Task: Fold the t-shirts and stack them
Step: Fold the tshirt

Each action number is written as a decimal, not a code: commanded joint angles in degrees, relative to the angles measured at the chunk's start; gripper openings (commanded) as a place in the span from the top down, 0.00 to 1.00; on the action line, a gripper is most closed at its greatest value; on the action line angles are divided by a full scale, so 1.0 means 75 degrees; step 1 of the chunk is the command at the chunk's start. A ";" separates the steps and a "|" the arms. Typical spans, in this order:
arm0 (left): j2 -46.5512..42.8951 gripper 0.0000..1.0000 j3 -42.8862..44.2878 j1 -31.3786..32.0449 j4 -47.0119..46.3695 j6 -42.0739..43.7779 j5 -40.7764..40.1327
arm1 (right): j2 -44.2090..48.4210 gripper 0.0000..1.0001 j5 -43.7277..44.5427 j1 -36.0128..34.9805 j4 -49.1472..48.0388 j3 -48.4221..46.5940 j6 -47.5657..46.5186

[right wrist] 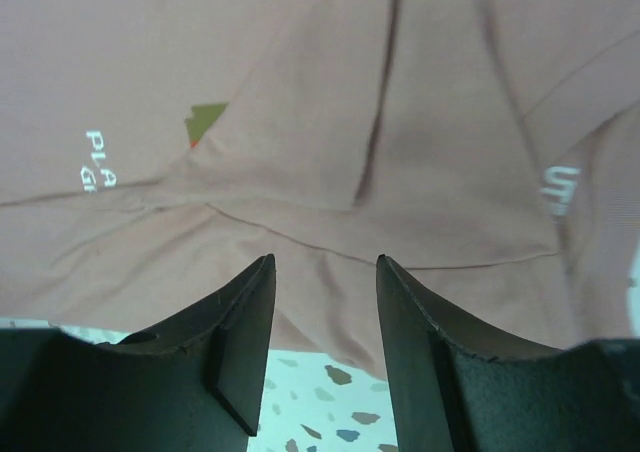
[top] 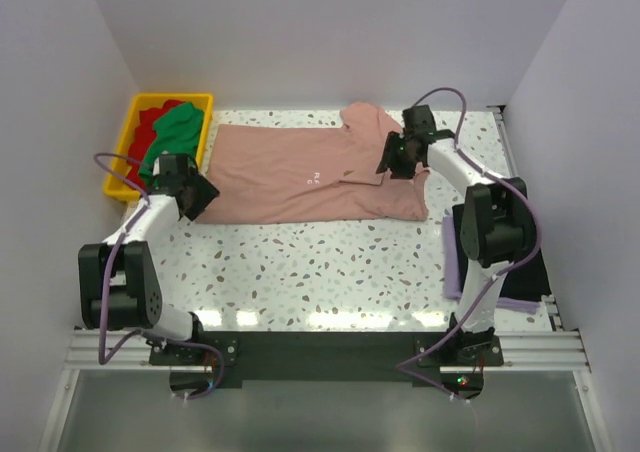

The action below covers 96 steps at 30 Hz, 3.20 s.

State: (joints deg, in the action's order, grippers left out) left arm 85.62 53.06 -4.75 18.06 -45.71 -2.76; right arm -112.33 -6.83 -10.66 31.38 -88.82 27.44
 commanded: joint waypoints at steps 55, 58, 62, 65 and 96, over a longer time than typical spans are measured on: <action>-0.0530 0.41 -0.0887 0.0095 -0.0381 0.0295 0.0568 | -0.3268 1.00 -0.1280 -0.0817 -0.2191 -0.3602 0.1029; -0.0471 0.41 -0.0898 0.0095 -0.0405 0.0295 0.0591 | -0.3596 0.96 -0.1362 -0.0935 -0.2191 -0.3931 0.0842; -0.0494 0.38 -0.0969 0.0071 -0.0416 0.0248 0.0580 | -0.3761 0.73 -0.1375 -0.0970 -0.2110 -0.4223 0.0678; -0.0577 0.33 -0.1027 0.0071 -0.0370 0.0201 0.0521 | -0.3445 0.49 -0.1129 -0.0947 -0.1829 -0.4236 0.0408; 0.0302 0.45 -0.1133 -0.0737 -0.0545 -0.0432 0.0193 | 0.4396 0.43 0.0429 0.0530 -0.2026 0.5689 0.1380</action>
State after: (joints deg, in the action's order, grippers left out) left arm 86.67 43.05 -10.00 15.90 -47.42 1.58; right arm -81.32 -6.70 -7.07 19.77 -46.78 36.84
